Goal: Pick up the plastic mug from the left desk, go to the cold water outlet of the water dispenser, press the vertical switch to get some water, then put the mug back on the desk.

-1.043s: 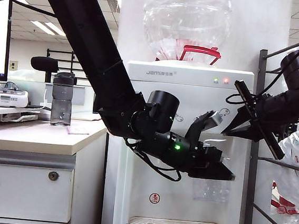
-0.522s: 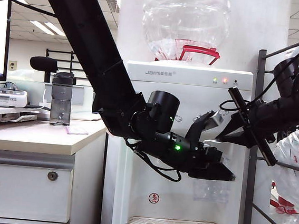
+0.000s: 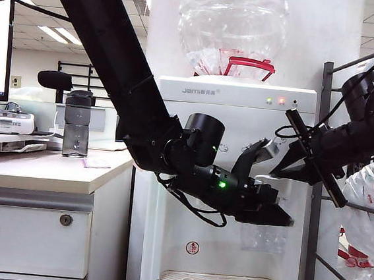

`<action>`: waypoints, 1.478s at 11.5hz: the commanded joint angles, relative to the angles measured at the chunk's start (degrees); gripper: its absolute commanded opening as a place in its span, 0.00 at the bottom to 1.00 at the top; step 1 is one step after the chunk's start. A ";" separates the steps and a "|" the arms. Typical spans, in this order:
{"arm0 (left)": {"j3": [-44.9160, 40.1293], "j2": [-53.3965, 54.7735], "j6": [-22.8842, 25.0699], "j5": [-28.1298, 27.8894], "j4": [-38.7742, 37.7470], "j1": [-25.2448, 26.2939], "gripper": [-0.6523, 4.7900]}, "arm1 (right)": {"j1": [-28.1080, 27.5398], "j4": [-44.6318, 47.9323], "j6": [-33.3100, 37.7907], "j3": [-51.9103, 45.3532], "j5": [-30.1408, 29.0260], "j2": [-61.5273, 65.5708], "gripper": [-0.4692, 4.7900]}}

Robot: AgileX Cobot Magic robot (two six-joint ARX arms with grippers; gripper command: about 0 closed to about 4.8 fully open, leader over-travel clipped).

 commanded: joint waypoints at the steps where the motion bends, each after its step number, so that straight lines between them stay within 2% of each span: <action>1: 0.22 -0.26 0.50 -0.20 1.44 -0.09 0.11 | 0.15 -5.44 -0.20 -0.33 0.92 0.39 0.08; 17: 0.02 -0.26 0.48 -0.20 1.46 -0.09 0.11 | 0.15 -11.13 -0.46 -0.33 3.76 0.39 0.08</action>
